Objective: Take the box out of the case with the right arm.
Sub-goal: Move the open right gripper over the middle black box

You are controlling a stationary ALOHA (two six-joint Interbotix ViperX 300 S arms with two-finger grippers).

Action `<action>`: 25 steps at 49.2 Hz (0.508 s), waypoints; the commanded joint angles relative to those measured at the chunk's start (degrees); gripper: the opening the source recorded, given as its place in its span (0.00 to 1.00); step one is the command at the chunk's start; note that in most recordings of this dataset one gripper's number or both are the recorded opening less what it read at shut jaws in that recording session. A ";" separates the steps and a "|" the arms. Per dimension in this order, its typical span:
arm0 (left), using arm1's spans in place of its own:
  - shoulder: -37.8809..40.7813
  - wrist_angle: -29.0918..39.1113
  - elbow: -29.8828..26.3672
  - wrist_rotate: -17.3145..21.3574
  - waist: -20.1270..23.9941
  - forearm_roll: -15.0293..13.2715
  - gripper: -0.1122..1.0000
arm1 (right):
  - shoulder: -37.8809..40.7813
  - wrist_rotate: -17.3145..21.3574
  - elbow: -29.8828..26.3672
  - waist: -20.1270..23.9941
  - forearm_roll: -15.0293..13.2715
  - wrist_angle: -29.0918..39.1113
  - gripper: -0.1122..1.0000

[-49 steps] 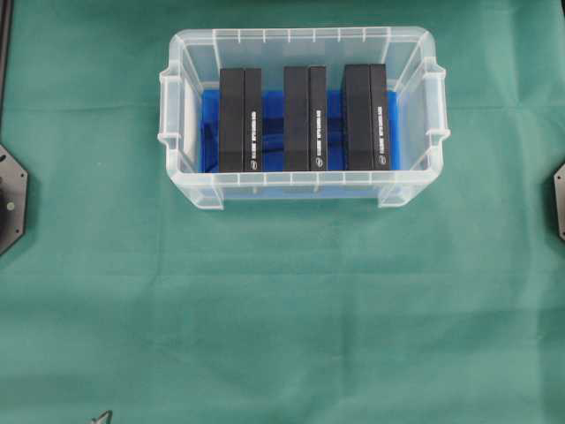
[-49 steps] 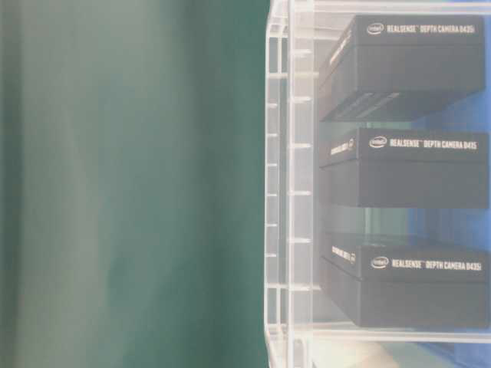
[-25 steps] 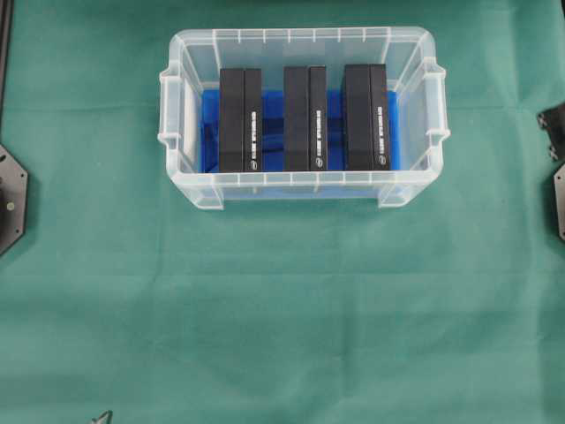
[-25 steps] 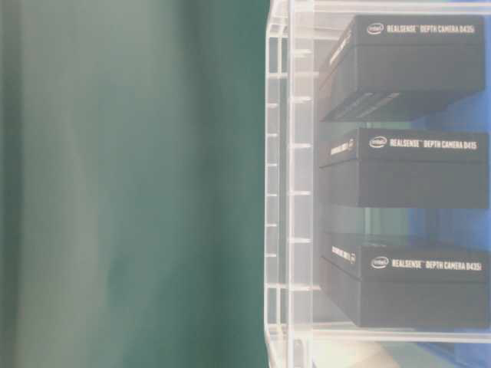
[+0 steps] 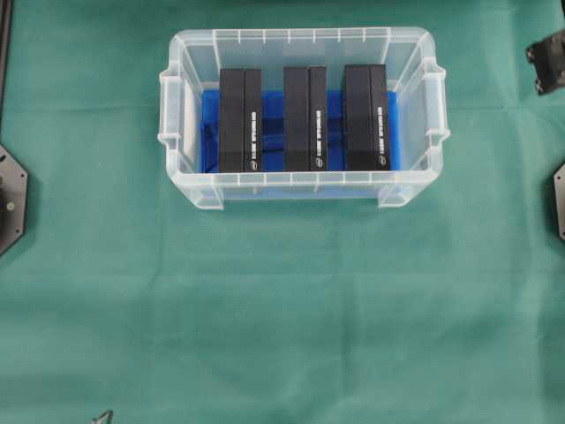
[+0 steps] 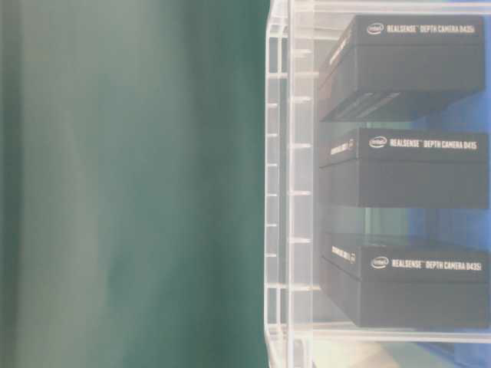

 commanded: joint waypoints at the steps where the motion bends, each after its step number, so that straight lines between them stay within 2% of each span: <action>1: 0.18 -0.26 -1.41 0.09 -0.26 0.18 0.12 | 0.18 -0.88 -1.49 -1.85 -0.09 -0.88 0.11; 10: 0.26 -0.26 -1.49 0.09 -0.26 0.26 0.12 | 0.44 -0.88 -1.41 -2.64 -0.09 -1.14 0.11; 14: 0.26 -0.26 -1.49 0.09 -0.26 0.26 0.12 | 0.53 -0.44 -1.14 -2.55 -0.09 -1.14 0.18; 19: 0.26 -0.26 -1.41 0.00 -0.26 0.26 0.12 | 0.79 0.79 -0.88 -2.64 -0.26 -0.97 0.37; 25: 0.26 -0.26 -1.49 -0.26 -0.35 0.26 0.12 | 1.41 2.55 -0.79 -2.64 -0.44 -0.79 0.72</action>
